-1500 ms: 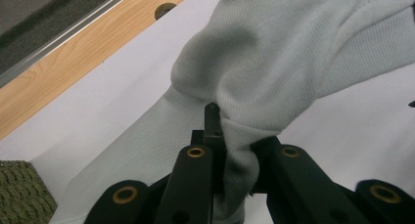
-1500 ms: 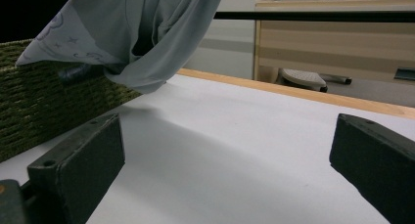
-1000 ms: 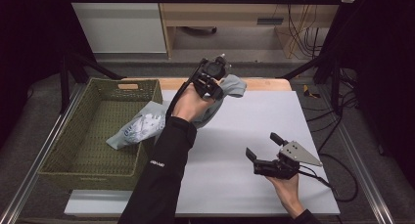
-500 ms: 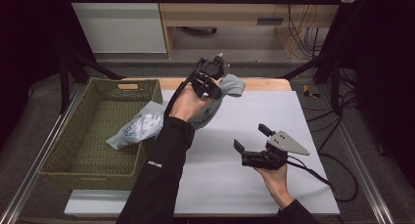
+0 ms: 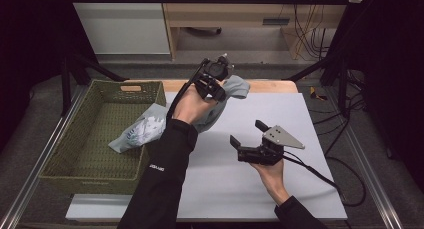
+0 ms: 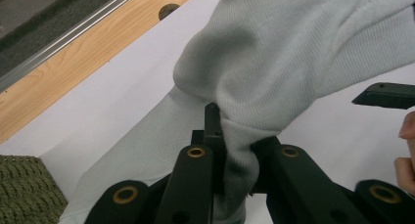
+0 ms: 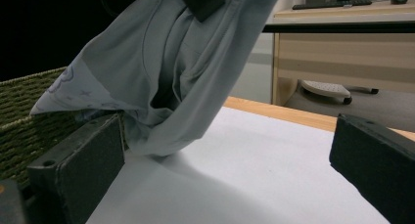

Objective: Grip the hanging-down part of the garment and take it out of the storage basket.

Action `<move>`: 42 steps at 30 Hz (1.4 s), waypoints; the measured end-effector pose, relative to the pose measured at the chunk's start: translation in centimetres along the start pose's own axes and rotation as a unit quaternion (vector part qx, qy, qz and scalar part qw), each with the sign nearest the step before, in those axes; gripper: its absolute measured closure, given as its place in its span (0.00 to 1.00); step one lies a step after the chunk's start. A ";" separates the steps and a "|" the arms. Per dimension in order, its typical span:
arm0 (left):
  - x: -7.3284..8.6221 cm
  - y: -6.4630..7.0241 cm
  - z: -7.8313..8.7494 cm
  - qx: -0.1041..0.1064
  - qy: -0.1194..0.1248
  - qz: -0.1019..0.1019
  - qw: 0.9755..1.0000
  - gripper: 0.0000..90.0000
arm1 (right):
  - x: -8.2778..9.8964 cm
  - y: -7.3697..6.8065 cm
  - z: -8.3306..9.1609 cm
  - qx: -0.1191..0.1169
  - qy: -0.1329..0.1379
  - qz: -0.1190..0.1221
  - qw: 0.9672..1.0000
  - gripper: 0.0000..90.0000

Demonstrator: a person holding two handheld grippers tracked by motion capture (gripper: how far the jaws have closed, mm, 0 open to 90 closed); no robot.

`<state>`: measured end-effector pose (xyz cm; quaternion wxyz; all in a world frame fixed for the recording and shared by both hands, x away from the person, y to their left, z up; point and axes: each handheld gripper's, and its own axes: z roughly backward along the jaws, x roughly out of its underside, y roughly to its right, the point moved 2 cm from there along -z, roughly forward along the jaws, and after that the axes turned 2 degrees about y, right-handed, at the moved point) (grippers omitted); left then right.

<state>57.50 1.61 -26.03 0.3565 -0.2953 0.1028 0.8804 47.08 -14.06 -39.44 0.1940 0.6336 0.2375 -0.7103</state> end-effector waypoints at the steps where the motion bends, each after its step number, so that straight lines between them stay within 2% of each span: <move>1: 0.0 0.0 0.1 0.000 -0.001 0.000 1.000 0.91 | 0.0 -0.2 -0.4 -0.001 0.000 0.003 1.000 0.00; 5: 0.0 -0.1 0.2 0.000 0.000 0.001 1.000 0.91 | -0.1 -0.7 -1.3 -0.005 -0.001 -0.002 1.000 0.00; 8: 0.0 -0.2 0.2 0.000 -0.001 0.002 1.000 0.91 | -0.1 -0.8 -1.8 -0.006 -0.003 0.003 1.000 0.00; 10: 0.0 -0.2 0.2 0.001 -0.003 0.003 1.000 0.91 | -0.1 -1.0 -2.5 -0.008 -0.007 -0.004 1.000 0.00; 12: 0.0 -0.3 0.2 0.001 -0.004 0.002 1.000 0.91 | 0.0 -1.1 -3.0 -0.009 -0.008 0.003 1.000 0.00; 13: 0.0 -0.3 0.2 0.001 -0.004 0.004 1.000 0.91 | 0.0 -1.2 -3.3 -0.008 -0.008 -0.003 1.000 0.00; 17: 0.0 -0.3 0.2 0.000 -0.004 0.003 1.000 0.91 | 0.1 -1.3 -4.0 -0.010 -0.009 0.008 1.000 0.00; 18: 0.0 -0.3 0.2 0.000 -0.004 0.004 1.000 0.91 | 0.1 -1.6 -4.3 -0.009 -0.010 -0.001 1.000 0.00; 19: 0.0 -0.3 0.2 -0.001 -0.005 0.004 1.000 0.91 | 0.2 -1.7 -4.9 -0.009 -0.013 0.013 1.000 0.00; 25: 0.1 -0.3 0.4 -0.002 -0.005 0.003 1.000 0.91 | 0.6 -2.3 -6.3 -0.015 -0.015 0.001 1.000 0.00; 28: 0.1 -0.3 0.4 -0.001 -0.004 0.003 1.000 0.91 | 0.9 -2.4 -7.4 -0.017 -0.029 0.020 0.999 0.00; 33: 0.1 -0.4 0.5 -0.001 -0.002 0.005 1.000 0.91 | 1.0 -2.5 -8.4 -0.017 -0.026 0.014 0.999 0.01; 35: 0.2 -0.4 0.6 -0.002 -0.002 0.004 1.000 0.91 | 1.0 -2.4 -8.9 -0.015 -0.030 0.024 0.999 0.01; 41: 0.2 -0.4 0.6 -0.002 -0.003 0.004 1.000 0.91 | 1.3 -2.7 -10.3 -0.019 -0.035 0.018 0.999 0.04; 42: 0.2 -0.4 0.6 -0.001 -0.004 0.002 1.000 0.91 | 1.2 -3.2 -10.8 -0.019 -0.030 -0.006 0.999 0.06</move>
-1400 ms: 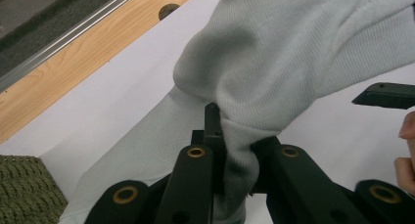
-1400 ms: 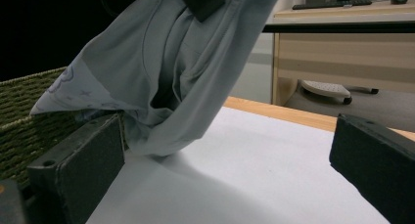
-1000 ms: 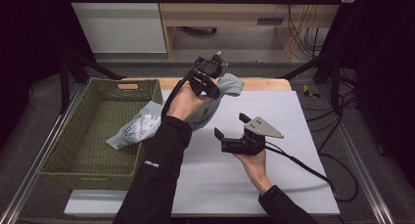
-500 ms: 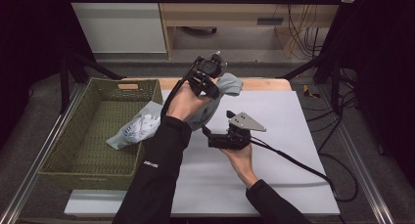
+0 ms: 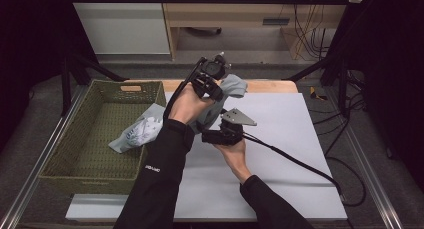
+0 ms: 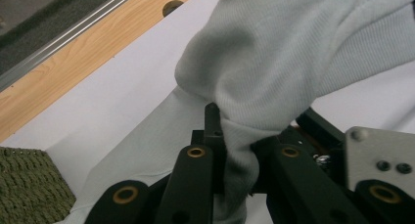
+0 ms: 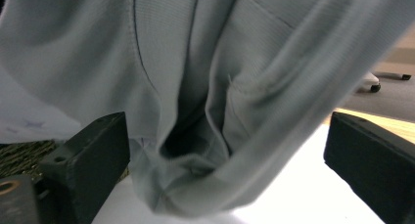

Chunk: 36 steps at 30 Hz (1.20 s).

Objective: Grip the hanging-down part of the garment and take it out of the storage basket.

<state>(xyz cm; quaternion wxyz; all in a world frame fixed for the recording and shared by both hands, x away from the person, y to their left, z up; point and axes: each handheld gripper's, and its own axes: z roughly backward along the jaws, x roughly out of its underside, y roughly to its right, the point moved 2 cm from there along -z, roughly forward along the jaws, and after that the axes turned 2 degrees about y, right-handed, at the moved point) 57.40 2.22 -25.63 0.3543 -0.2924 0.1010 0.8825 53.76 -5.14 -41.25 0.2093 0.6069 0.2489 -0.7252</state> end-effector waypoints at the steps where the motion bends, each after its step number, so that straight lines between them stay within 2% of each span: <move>1: 0.0 0.0 0.0 0.000 0.000 0.000 1.000 0.91 | 0.1 0.1 -0.2 0.003 0.000 0.014 1.000 0.08; 2: 0.0 0.0 0.0 0.001 0.001 0.000 1.000 0.91 | 0.1 0.1 -0.2 0.003 0.000 0.014 1.000 0.08; 3: 0.0 -0.1 0.1 0.000 0.002 0.000 1.000 0.91 | 0.1 -0.1 -0.7 -0.001 -0.004 0.007 1.000 0.15; 4: 0.0 -0.1 0.1 0.000 0.004 0.002 1.000 0.91 | 0.1 -0.1 -0.7 -0.001 -0.004 0.007 1.000 0.15; 5: 0.1 -0.1 0.1 0.000 0.003 0.002 1.000 0.91 | 0.1 -0.1 -0.8 -0.002 -0.001 0.018 1.000 0.20; 6: 0.1 -0.1 0.1 -0.001 0.003 0.001 1.000 0.91 | 0.1 -0.4 -0.8 -0.006 0.001 0.012 1.000 0.27; 7: 0.1 -0.1 0.2 0.000 0.003 0.001 1.000 0.91 | 0.2 -0.4 -1.0 -0.007 0.009 0.016 1.000 0.33; 8: 0.2 -0.2 0.3 -0.002 0.003 0.001 1.000 0.91 | 0.2 -0.6 -1.3 -0.010 0.009 0.011 1.000 0.46; 9: 0.2 -0.2 0.3 -0.002 0.003 0.001 1.000 0.91 | 0.2 -0.6 -1.3 -0.010 0.009 0.011 1.000 0.46; 10: 0.2 -0.2 0.3 -0.002 0.002 0.001 1.000 0.91 | 0.1 -0.7 -1.2 -0.012 0.004 0.012 1.000 0.58; 11: 0.2 -0.2 0.4 -0.003 0.004 0.001 1.000 0.91 | 0.1 -0.7 -1.2 -0.012 0.004 0.012 1.000 0.58; 12: 0.3 -0.4 0.5 -0.004 0.004 0.003 1.000 0.91 | -0.1 -0.8 -1.3 -0.015 0.006 0.004 1.000 0.70; 14: 0.4 -0.5 0.6 -0.005 0.004 0.004 1.000 0.91 | -0.2 -0.7 -1.2 -0.014 -0.001 -0.001 1.000 0.85; 15: 0.4 -0.5 0.6 -0.005 0.004 0.004 1.000 0.91 | -0.2 -0.7 -1.2 -0.014 -0.001 -0.001 1.000 0.85; 16: 0.5 -0.6 0.7 -0.004 0.004 0.004 1.000 0.91 | -0.3 -0.7 -1.1 -0.012 -0.006 -0.003 1.000 0.92; 17: 0.5 -0.6 0.8 -0.004 0.005 0.004 1.000 0.91 | -0.3 -0.6 -1.0 -0.015 -0.005 0.006 1.000 0.93; 21: 0.6 -0.8 1.0 -0.004 0.009 0.005 1.000 0.91 | -0.4 -0.7 -0.8 -0.017 -0.010 0.003 1.000 0.94; 22: 0.6 -0.8 1.3 -0.003 0.012 0.003 1.000 0.91 | -0.5 -0.5 -0.5 -0.023 -0.009 0.012 1.000 0.94; 25: 0.6 -0.8 1.5 -0.002 0.016 0.004 1.000 0.91 | -0.6 -0.5 -0.1 -0.027 -0.010 0.001 1.000 0.95; 27: 0.6 -0.8 1.9 -0.003 0.021 0.007 1.000 0.91 | -0.8 -0.2 0.5 -0.035 -0.005 0.016 0.999 0.95; 29: 0.5 -0.8 2.0 -0.005 0.021 0.004 1.000 0.91 | -1.0 -0.4 0.8 -0.034 -0.008 0.013 0.999 0.95; 30: 0.5 -0.8 2.1 -0.005 0.022 0.004 1.000 0.91 | -1.2 -0.4 1.3 -0.036 -0.004 0.029 0.999 0.95; 34: 0.4 -0.7 2.3 -0.007 0.023 0.003 1.000 0.91 | -1.6 -0.4 2.3 -0.045 0.003 0.038 0.998 0.95; 36: 0.4 -0.7 2.3 -0.009 0.023 0.002 1.000 0.91 | -1.7 -0.5 2.5 -0.044 0.003 0.035 0.998 0.95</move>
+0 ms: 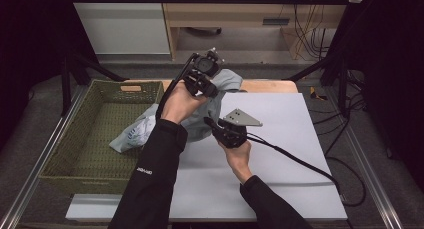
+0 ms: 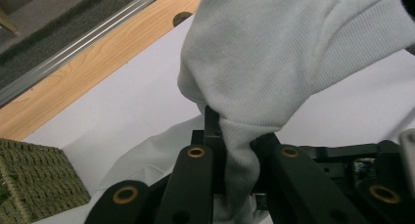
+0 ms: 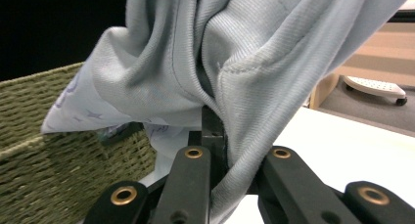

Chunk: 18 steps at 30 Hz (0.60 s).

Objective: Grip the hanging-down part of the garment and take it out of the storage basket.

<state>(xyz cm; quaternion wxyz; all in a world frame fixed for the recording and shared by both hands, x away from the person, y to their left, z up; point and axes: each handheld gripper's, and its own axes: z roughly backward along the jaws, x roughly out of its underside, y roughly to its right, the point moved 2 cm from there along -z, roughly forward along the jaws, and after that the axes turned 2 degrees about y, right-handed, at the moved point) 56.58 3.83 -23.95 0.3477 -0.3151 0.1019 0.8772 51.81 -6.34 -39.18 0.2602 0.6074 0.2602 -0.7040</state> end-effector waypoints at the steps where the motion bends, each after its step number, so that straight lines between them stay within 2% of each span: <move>1: 0.0 0.0 0.0 0.000 -0.001 0.000 1.000 0.91 | -0.1 0.0 0.3 -0.001 -0.001 0.001 1.000 0.95; 2: 0.0 0.0 0.1 -0.001 -0.001 -0.001 1.000 0.91 | -0.3 -0.3 0.6 0.003 0.000 -0.008 1.000 0.95; 3: 0.0 0.0 0.1 -0.002 -0.001 -0.001 1.000 0.91 | -0.4 -0.2 0.9 0.002 0.002 0.001 1.000 0.95; 4: 0.0 0.0 0.1 -0.004 -0.003 -0.001 1.000 0.91 | -0.7 -0.2 1.5 0.005 0.007 0.002 1.000 0.95; 10: -0.1 0.3 0.0 -0.001 -0.004 -0.004 1.000 0.91 | -1.1 -0.3 2.7 0.005 0.013 -0.001 1.000 0.95; 11: -0.2 0.4 0.1 0.002 -0.001 -0.004 1.000 0.91 | -1.4 -0.2 3.3 0.013 0.015 0.006 1.000 0.95; 13: -0.2 0.5 0.1 0.001 0.002 -0.001 1.000 0.91 | -1.6 0.1 4.0 0.018 0.016 0.005 1.000 0.95; 18: -0.5 1.0 0.3 0.007 0.001 -0.010 1.000 0.91 | -2.0 1.2 5.6 0.031 0.019 0.000 0.999 0.95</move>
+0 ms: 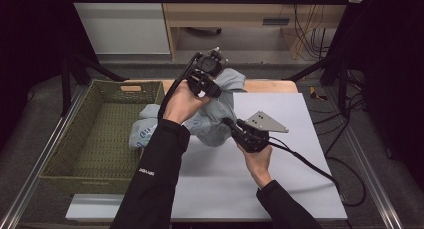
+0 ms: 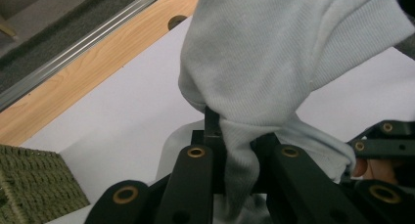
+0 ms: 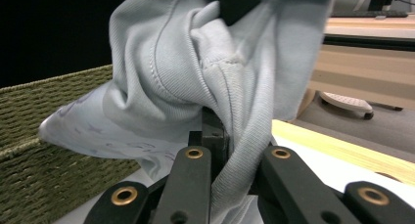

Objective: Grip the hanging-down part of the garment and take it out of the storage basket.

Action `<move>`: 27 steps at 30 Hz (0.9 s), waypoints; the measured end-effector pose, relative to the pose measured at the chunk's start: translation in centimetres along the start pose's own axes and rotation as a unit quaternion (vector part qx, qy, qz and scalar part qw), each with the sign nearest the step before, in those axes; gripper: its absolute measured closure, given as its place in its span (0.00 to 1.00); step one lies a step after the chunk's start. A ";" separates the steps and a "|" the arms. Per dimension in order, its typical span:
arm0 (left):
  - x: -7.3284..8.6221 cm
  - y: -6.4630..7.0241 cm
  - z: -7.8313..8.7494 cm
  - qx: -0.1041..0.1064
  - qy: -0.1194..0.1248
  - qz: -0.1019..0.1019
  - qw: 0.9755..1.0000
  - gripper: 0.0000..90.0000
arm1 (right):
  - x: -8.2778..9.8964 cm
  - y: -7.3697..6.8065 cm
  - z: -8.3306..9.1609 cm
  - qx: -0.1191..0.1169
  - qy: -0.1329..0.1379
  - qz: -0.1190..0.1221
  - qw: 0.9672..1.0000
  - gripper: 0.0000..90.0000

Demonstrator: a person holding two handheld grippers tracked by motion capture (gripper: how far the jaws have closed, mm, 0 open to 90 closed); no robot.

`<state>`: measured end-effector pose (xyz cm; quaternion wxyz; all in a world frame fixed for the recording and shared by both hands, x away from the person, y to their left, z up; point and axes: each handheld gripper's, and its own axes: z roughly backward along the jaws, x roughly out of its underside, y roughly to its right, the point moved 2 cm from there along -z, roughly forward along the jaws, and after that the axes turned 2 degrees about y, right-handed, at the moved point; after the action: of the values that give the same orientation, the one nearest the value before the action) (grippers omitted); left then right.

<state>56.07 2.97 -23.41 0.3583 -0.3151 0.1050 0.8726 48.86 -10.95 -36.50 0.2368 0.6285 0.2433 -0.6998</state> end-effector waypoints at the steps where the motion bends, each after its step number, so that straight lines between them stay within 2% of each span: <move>1: 0.0 0.0 0.0 0.000 0.000 0.000 1.000 0.91 | -0.1 0.3 0.2 0.002 0.003 0.009 1.000 0.95; 4: -0.3 0.3 0.1 0.001 0.001 0.002 1.000 0.91 | -0.5 0.7 1.1 0.005 0.003 0.005 1.000 0.95; 7: -0.3 0.6 0.0 -0.001 -0.001 0.000 1.000 0.91 | -0.8 1.0 1.7 0.010 0.002 0.017 1.000 0.95; 9: -0.3 0.7 0.0 0.001 0.000 -0.002 1.000 0.91 | -0.9 1.0 1.8 0.012 0.002 0.015 1.000 0.95; 17: -0.4 1.0 0.1 0.009 0.006 0.003 1.000 0.91 | -1.8 2.1 3.1 0.035 -0.005 0.036 0.999 0.95; 18: -0.4 1.1 0.2 0.013 0.005 -0.003 1.000 0.91 | -1.9 2.3 3.2 0.041 -0.005 0.038 0.998 0.95; 20: -0.6 1.3 0.2 0.016 0.011 -0.001 1.000 0.91 | -2.3 2.5 3.6 0.044 -0.004 0.033 0.998 0.95; 24: -0.7 1.5 0.2 0.019 0.009 -0.006 1.000 0.91 | -2.7 2.9 4.0 0.051 0.003 0.028 0.998 0.95; 26: -0.8 1.7 0.1 0.020 0.005 -0.012 1.000 0.91 | -2.6 3.1 4.2 0.063 0.005 0.040 0.997 0.95; 27: -0.8 1.8 0.0 0.022 0.006 -0.013 1.000 0.91 | -2.6 3.2 4.3 0.061 0.004 0.033 0.998 0.95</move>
<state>55.28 1.22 -22.95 0.3758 -0.3140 0.1222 0.8633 47.84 -16.08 -33.65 0.2199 0.6526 0.1801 -0.7024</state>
